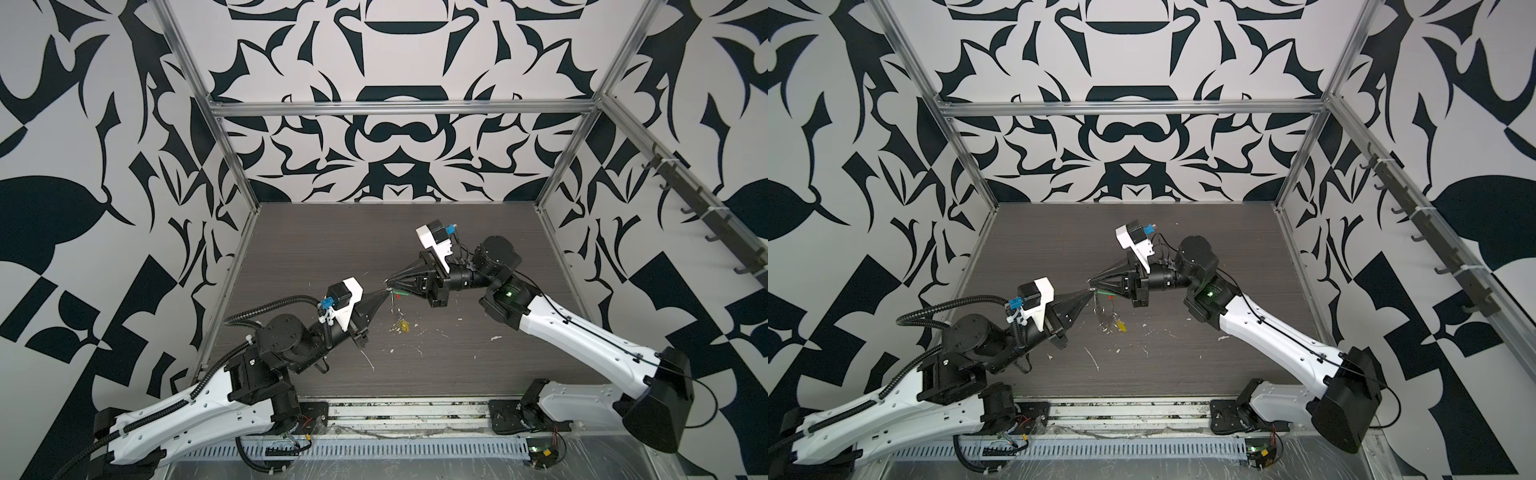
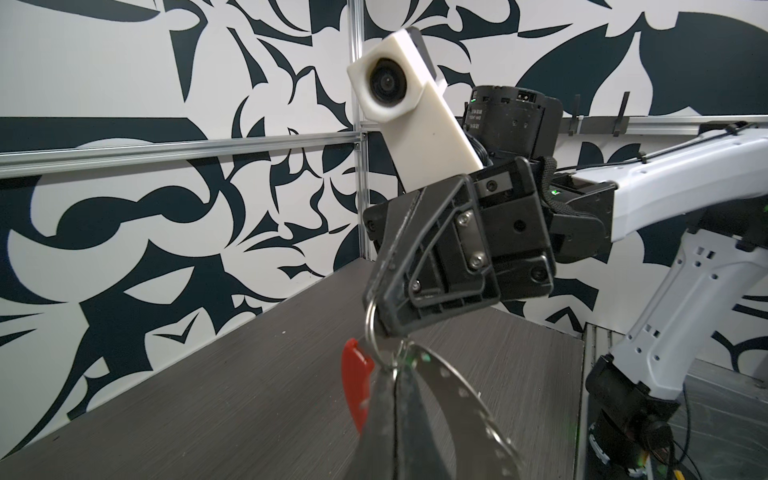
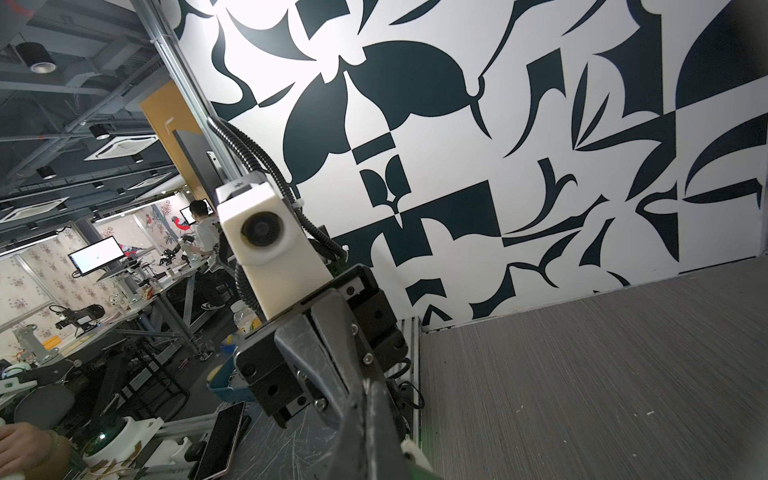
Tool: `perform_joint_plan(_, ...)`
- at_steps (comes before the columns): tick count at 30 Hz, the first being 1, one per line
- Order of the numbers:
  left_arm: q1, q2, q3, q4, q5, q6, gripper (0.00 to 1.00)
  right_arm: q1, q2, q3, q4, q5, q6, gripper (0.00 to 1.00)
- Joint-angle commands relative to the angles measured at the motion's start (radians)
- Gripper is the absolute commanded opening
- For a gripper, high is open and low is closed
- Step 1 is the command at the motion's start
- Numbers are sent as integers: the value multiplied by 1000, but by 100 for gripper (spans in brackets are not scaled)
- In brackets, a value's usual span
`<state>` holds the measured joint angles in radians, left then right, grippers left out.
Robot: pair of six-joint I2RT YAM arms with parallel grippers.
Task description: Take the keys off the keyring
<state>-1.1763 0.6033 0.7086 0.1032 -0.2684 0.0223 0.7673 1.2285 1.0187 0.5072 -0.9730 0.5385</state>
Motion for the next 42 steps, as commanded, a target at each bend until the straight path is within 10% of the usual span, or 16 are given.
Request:
perform_joint_plan(1,5,-5,38,23,-12,-8,0,9,-29,-14,33,-7,-5,0)
perform_joint_plan(11,6,22,78,-38,-4,-24,1,9,-53,-55,31,11,-11,0)
perform_joint_plan(15,6,10,72,-41,-5,-34,21,9,-58,-51,32,11,-15,0)
perform_joint_plan(42,9,33,55,-16,25,-56,26,9,-56,-56,112,38,21,0)
